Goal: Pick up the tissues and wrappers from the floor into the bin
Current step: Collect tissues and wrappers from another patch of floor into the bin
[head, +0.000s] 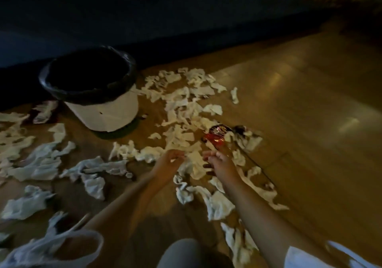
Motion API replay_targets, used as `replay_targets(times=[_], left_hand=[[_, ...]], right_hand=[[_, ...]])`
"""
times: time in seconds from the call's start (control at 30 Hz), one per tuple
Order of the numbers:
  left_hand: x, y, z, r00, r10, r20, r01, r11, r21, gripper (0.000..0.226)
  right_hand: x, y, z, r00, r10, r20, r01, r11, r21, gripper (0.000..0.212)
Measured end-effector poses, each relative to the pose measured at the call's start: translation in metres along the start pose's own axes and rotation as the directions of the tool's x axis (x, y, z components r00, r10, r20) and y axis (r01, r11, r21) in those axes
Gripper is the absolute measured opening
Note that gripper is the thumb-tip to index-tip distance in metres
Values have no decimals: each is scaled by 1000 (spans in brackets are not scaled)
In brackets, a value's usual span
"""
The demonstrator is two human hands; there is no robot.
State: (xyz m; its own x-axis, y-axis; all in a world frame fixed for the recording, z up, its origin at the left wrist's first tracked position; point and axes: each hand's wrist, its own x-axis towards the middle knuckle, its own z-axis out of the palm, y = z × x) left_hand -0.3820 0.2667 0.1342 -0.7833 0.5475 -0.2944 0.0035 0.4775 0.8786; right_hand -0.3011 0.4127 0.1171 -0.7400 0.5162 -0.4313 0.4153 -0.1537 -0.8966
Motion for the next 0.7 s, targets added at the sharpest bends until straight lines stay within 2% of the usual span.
replay_targets(times=[0.13, 0.2, 0.3, 0.37, 0.43, 0.5, 0.53, 0.6, 0.63, 0.7], left_hand=[[-1, -40, 63, 994, -58, 90, 56, 998, 26, 26], [-4, -59, 98, 987, -77, 138, 54, 984, 169, 29], [-17, -83, 146, 950, -25, 311, -58, 966, 254, 42], [-27, -95, 174, 891, 43, 451, -212, 920, 331, 56], [-33, -108, 202, 796, 99, 597, -436, 779, 451, 73], [-38, -116, 226, 701, 58, 711, -579, 627, 520, 84], [-40, -120, 236, 658, 61, 750, -662, 522, 538, 87], [-45, -129, 254, 594, 179, 784, -797, 263, 544, 89], [-47, -130, 258, 571, 210, 794, -821, 172, 545, 88], [-51, -138, 262, 540, 107, 835, -840, 133, 526, 79]], right_hand=[[-6, 71, -45, 987, 68, -144, -77, 995, -58, 24], [-13, 106, -70, 964, 56, -260, -81, 993, -87, 24], [-29, 154, -112, 918, -5, -397, -75, 980, -186, 23], [-43, 184, -139, 904, -41, -426, -93, 953, -289, 19], [-60, 210, -163, 886, -105, -452, -119, 890, -440, 17], [-81, 234, -179, 871, -168, -462, -156, 797, -584, 21], [-90, 243, -186, 856, -181, -485, -190, 761, -620, 33], [-110, 259, -193, 830, -158, -535, -259, 740, -621, 53], [-120, 264, -193, 842, -119, -526, -282, 734, -618, 62], [-133, 275, -189, 919, 2, -394, -294, 670, -681, 85]])
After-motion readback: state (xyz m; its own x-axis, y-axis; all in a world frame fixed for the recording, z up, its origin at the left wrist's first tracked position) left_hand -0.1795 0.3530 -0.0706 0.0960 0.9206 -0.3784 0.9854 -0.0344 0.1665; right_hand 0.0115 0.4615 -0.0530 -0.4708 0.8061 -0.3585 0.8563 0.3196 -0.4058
